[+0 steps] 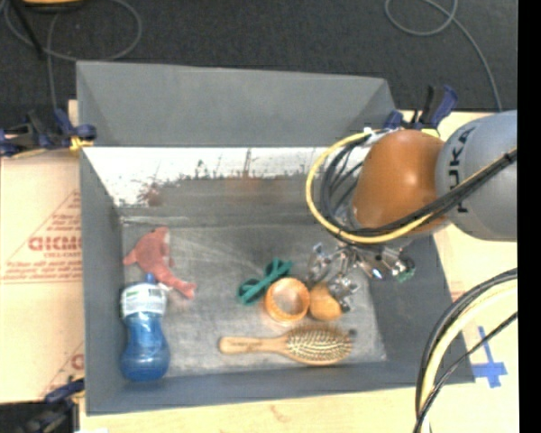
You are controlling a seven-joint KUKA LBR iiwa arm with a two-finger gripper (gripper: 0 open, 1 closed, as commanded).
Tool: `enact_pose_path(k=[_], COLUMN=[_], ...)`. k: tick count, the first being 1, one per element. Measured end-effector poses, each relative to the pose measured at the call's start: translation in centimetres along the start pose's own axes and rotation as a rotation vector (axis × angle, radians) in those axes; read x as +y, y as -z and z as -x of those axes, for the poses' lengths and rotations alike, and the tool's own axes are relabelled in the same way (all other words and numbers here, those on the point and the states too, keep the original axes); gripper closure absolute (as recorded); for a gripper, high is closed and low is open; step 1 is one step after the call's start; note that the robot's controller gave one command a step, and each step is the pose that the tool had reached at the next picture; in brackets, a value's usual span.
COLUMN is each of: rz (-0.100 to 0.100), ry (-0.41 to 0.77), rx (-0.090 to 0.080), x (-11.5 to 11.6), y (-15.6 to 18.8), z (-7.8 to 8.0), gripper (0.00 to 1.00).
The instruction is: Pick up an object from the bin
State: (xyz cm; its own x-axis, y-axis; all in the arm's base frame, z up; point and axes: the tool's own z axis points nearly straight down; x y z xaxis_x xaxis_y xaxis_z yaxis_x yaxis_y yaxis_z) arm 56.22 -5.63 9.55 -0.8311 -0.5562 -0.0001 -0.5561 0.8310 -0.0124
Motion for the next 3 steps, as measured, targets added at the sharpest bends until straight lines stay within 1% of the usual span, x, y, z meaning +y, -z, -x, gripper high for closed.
enact_pose_path(k=[3], rz=[0.000], ry=[0.002], rx=[0.000], x=[0.00], y=[0.00], z=[0.01], gripper=[1.00])
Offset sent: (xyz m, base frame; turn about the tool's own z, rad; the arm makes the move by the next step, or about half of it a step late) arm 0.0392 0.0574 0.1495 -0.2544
